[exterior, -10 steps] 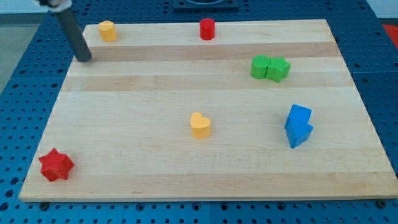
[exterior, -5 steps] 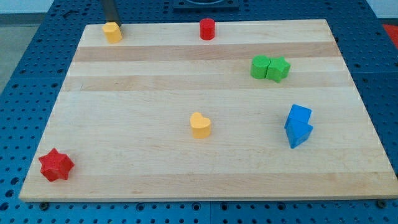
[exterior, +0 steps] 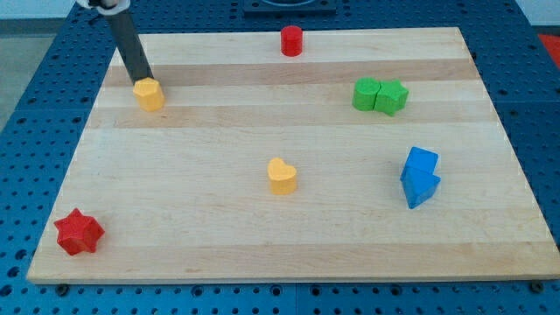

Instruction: Slide the yellow hexagon towards the yellow heart

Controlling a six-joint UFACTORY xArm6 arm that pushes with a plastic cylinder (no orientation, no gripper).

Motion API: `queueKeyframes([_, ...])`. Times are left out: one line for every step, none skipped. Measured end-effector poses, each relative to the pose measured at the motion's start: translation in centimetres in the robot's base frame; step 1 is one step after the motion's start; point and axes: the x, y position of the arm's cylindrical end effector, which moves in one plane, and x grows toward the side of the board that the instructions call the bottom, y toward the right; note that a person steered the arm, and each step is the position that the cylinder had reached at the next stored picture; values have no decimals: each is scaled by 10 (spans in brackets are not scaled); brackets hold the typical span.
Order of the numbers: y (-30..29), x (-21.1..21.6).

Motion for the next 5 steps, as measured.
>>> queueKeyframes([15,30])
queueKeyframes([33,67])
queueKeyframes([34,85])
queueKeyframes([35,105])
queueKeyframes([48,132])
